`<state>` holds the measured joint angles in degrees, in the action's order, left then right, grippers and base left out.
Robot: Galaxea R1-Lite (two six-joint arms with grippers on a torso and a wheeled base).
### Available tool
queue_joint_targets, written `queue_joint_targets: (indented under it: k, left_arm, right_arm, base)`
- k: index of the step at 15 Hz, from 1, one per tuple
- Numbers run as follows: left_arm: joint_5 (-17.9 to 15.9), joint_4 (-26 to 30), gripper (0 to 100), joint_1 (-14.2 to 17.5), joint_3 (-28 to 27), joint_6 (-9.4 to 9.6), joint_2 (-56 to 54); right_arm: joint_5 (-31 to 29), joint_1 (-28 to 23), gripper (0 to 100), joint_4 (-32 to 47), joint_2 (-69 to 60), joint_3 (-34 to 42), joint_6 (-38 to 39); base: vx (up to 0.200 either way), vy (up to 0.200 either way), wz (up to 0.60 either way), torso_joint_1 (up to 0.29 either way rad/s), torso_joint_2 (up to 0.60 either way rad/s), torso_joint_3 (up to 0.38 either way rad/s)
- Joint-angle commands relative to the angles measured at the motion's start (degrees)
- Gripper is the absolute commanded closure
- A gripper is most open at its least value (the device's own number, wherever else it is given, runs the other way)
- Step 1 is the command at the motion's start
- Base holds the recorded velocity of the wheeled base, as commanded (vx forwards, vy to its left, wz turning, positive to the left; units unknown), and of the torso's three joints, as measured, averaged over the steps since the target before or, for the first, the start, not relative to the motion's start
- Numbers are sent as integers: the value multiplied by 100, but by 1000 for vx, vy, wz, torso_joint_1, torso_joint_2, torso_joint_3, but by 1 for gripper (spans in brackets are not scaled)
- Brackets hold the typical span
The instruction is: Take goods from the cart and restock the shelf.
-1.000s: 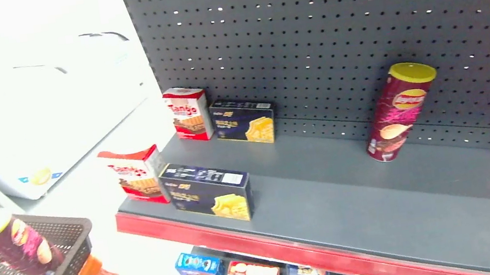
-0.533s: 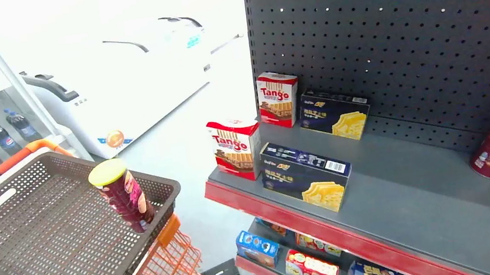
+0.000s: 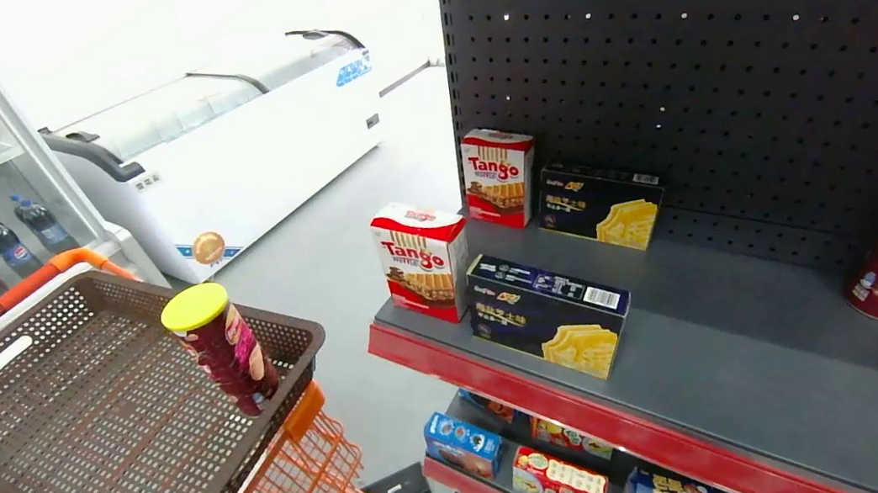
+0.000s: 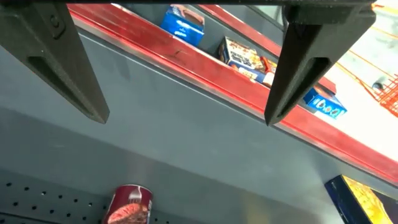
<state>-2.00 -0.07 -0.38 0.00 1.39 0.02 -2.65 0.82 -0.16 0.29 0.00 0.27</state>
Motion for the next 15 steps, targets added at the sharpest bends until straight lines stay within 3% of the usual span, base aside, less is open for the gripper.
queue_joint_targets:
  k: [1,3,6,8,10,11,13,15]
  left_arm:
    - [59,-10,0,11,-79,46,-2]
    - [218,289,0,29,-905,221,947]
    - [736,368,0,38,-1239,230,2599]
    - [780,95,0,47,-1362,186,3337]
    - [736,-722,0,214,-1477,125,4682]
    - [683,-1153,0,477,-1608,151,5209]
    - [534,-1575,0,583,-1740,133,5992]
    - [543,-2963,0,592,-1529,90,7178]
  right_arm:
    - [1,6,0,-2,-3,0,0]
    - [1,6,0,-2,-3,0,0]
    - [1,6,0,-2,-3,0,0]
    - [1,6,0,-2,-3,0,0]
    - [1,6,0,-2,-3,0,0]
    - [1,6,0,-2,-3,0,0]
    - [1,6,0,-2,-3,0,0]
    - [1,6,0,-2,-3,0,0]
  base:
    - [0,0,0,0,0,0]
    - [0,0,0,0,0,0]
    - [0,0,0,0,0,0]
    - [0,0,0,0,0,0]
    - [0,0,0,0,0,0]
    - [0,0,0,0,0,0]
    - [0,0,0,0,0,0]
    - [0,0,0,0,0,0]
